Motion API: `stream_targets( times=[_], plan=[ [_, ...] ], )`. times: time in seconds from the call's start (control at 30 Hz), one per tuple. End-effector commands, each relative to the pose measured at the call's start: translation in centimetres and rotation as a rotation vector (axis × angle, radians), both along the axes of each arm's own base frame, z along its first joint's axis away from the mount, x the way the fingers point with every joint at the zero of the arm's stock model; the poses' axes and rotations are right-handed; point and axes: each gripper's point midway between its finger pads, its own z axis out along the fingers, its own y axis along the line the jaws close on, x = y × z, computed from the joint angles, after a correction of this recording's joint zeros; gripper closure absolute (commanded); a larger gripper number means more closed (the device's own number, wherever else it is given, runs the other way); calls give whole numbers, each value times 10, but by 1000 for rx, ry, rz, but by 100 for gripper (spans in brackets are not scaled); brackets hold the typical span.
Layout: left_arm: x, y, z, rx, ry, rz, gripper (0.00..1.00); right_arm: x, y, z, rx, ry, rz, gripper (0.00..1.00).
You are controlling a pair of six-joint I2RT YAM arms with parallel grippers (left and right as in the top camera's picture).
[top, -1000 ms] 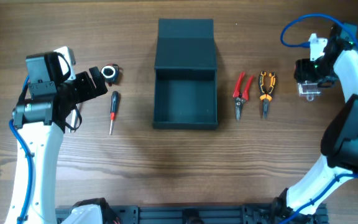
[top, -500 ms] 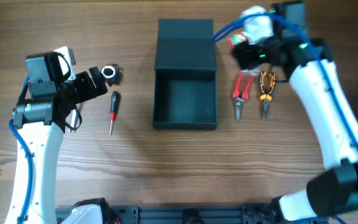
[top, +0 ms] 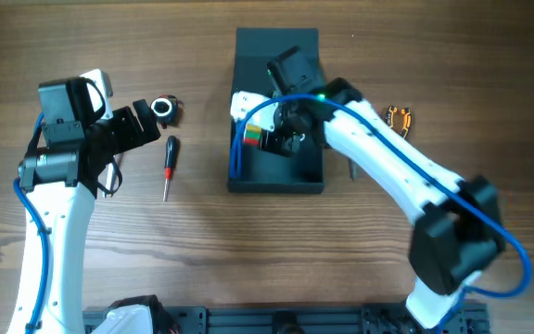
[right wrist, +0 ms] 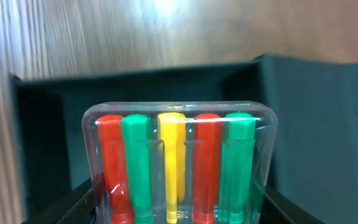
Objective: Pack container
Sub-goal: 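Carry the screwdriver case into the green box and release it, then move the right gripper to the orange-black pliers and grasp them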
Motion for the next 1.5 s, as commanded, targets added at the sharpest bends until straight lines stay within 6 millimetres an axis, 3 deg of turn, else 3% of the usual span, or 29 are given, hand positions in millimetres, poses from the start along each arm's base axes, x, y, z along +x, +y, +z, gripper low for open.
stream_targets(
  times=[0.0,0.17,0.37,0.47,0.6,0.7,0.73,0.77,0.93,1.07,1.1,1.2,1.23,1.33,1.4,1.47],
  plan=[
    [4,0,8,8,-22,-21,0,8,2,-34,-70,-9,82,96],
    [4,0,8,8,-22,-21,0,20,3,-65,-105,-10,71,96],
    [4,0,8,7,-22,-21,0,35,10,-60,-77,-71,51,94],
    [4,0,8,7,-22,-21,0,35,10,-60,-68,-60,29,69],
    [4,0,8,8,-22,-21,0,35,10,-59,-62,-53,8,15],
    [4,0,8,7,-22,-21,0,35,10,-53,-48,-46,-26,16],
    [4,0,8,7,-22,-21,0,35,10,-49,-39,-45,-44,4],
    [4,0,8,8,-22,-21,0,36,11,-43,-26,-48,-63,0],
    [4,0,8,7,-22,-21,0,47,-1,6,9,-131,-223,1],
    [4,0,8,7,-22,-21,0,67,-58,93,10,-348,-530,1],
    [4,0,8,8,-22,-21,0,68,-89,135,72,-409,-662,0],
    [4,0,8,8,-22,-21,0,67,-141,173,215,-386,-875,0],
    [4,0,8,7,-22,-21,0,65,-158,175,257,-340,-943,0],
    [4,0,8,8,-22,-21,0,56,-213,153,347,-106,-1163,0],
    [4,0,8,8,-22,-21,0,50,-250,120,375,103,-1320,0],
    [4,0,8,7,-22,-21,0,46,-271,93,356,220,-1414,1]
  ],
)
